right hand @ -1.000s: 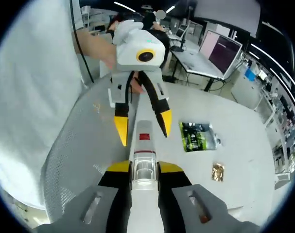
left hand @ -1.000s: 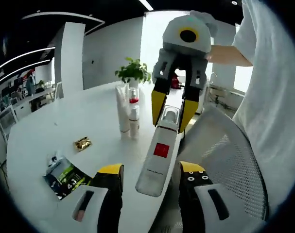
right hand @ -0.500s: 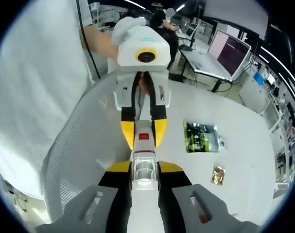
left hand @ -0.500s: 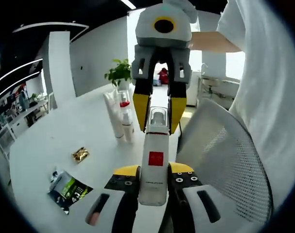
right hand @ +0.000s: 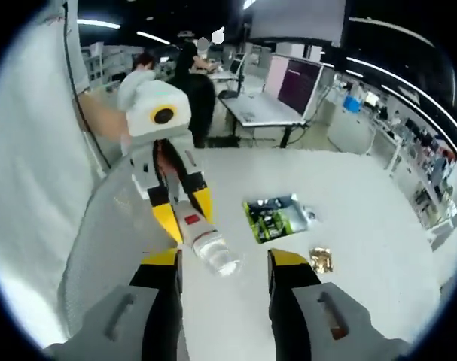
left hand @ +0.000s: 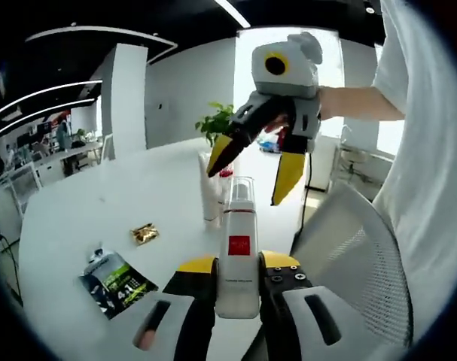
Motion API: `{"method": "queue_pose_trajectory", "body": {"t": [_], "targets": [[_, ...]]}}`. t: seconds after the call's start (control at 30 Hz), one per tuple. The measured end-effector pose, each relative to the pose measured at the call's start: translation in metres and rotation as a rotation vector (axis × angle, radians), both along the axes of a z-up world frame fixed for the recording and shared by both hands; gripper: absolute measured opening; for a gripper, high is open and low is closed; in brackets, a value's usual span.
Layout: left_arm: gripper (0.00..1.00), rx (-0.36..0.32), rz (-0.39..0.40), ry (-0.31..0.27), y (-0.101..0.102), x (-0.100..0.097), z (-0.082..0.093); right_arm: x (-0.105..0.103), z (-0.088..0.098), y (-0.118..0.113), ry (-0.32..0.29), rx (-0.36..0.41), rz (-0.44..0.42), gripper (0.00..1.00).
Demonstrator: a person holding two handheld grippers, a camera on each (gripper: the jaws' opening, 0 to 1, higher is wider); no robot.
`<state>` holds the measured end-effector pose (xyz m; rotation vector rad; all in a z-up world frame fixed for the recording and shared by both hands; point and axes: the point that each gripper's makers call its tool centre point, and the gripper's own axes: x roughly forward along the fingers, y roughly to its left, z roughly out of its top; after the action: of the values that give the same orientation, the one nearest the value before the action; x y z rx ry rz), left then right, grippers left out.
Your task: Arrange the skincare products in the storage area until every visible bottle or jar stands upright without overlapping.
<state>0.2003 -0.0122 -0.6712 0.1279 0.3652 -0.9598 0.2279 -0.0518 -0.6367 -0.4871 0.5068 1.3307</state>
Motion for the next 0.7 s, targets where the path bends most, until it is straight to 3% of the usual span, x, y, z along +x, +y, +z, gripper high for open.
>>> {"method": "queue_pose_trajectory", "body": {"t": [0.1,0.13,0.23,0.27,0.43,0.5,0.7], "targets": [[0.21,-0.015,0.051,-0.012,0.006,0.004,0.008,0.003,0.008,-0.001,0.130,0.173,-0.173,0.46],[0.21,-0.015,0.064,-0.019,0.007,0.005,0.010,0.003,0.009,-0.001,0.150,0.195,-0.195,0.46],[0.22,-0.030,0.117,-0.046,0.008,0.008,0.022,-0.009,0.009,0.004,0.307,0.356,-0.311,0.48],[0.22,-0.029,0.130,-0.053,0.007,0.009,0.025,-0.011,0.008,0.005,0.328,0.382,-0.337,0.48],[0.22,0.007,0.154,-0.117,0.000,0.007,0.041,-0.017,0.012,0.018,0.611,0.700,-0.543,0.44],[0.22,0.024,0.154,-0.141,-0.001,0.007,0.043,-0.018,0.014,0.022,0.658,0.767,-0.579,0.39],[0.22,0.078,0.149,-0.182,-0.005,0.002,0.045,-0.024,0.009,0.028,0.728,0.847,-0.653,0.37]]}}
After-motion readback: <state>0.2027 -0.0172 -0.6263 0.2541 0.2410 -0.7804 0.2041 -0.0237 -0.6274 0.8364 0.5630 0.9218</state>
